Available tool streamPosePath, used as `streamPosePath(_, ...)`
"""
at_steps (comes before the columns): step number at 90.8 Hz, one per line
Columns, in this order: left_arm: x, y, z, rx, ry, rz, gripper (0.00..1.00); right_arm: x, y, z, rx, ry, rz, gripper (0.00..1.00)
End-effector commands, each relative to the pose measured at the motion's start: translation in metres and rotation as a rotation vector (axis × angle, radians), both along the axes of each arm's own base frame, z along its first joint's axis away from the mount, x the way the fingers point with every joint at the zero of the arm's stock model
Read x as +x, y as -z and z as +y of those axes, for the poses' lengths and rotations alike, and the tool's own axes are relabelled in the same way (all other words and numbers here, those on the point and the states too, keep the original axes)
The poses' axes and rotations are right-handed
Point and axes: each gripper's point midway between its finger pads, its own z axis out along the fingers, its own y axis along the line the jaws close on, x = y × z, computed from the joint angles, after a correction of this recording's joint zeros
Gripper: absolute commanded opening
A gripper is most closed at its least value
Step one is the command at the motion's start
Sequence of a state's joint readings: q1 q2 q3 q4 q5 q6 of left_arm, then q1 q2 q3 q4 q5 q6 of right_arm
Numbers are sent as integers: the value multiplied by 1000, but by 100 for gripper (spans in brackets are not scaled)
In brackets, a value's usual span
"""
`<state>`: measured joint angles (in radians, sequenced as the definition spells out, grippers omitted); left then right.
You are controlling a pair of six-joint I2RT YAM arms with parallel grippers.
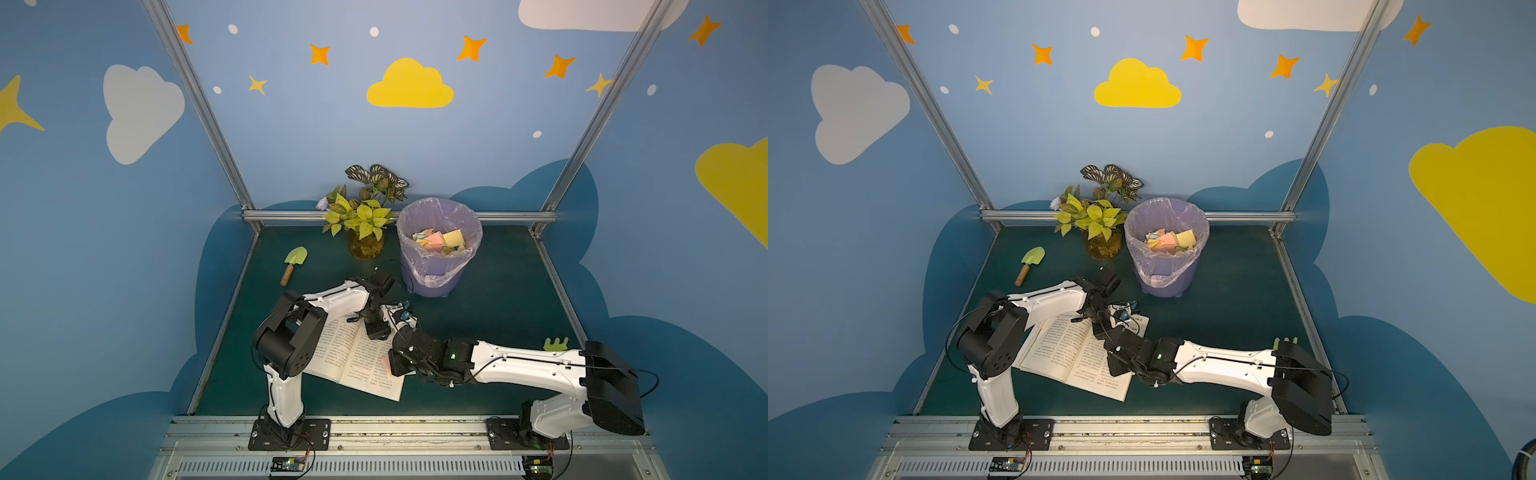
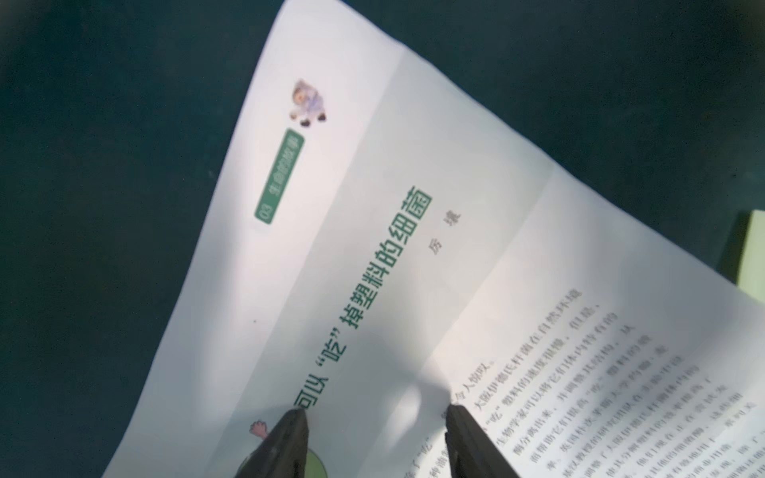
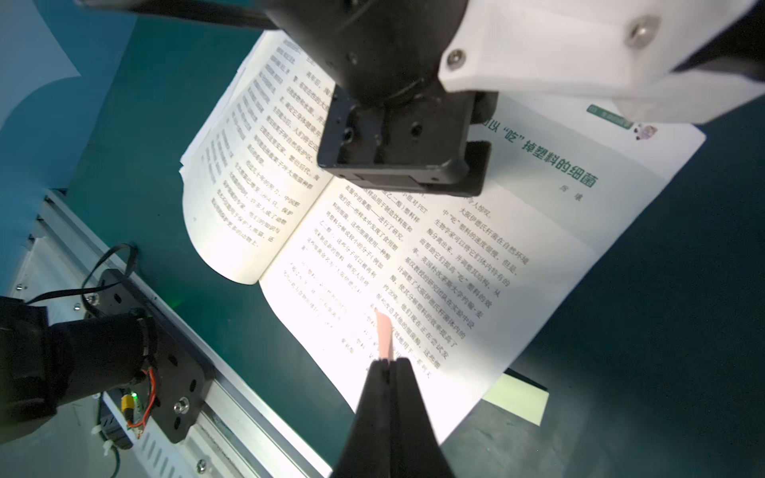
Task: Peel off the used sticky note
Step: Tear off the note from the book.
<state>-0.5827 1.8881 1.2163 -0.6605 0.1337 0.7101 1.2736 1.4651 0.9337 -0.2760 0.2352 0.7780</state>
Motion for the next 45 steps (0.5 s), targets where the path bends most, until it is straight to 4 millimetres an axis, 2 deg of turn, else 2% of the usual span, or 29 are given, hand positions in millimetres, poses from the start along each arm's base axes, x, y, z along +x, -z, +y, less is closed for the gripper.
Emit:
streamPosePath(1,-14,25,15,66,1,77,57,-2,-4,-5,-44,-11,-32,0)
streamPosePath(21,-9,31,16,71,-15,80,56,-17,-18,-8,-9,-49,-48,0)
streamPosePath(35,-7,32,15,70,-30,83,55,-24,-27,-17,20,-61,-46,0)
streamPosePath(45,-6,30,14,64,-33,82,55,-25,-40,-26,41,-58,-54,0)
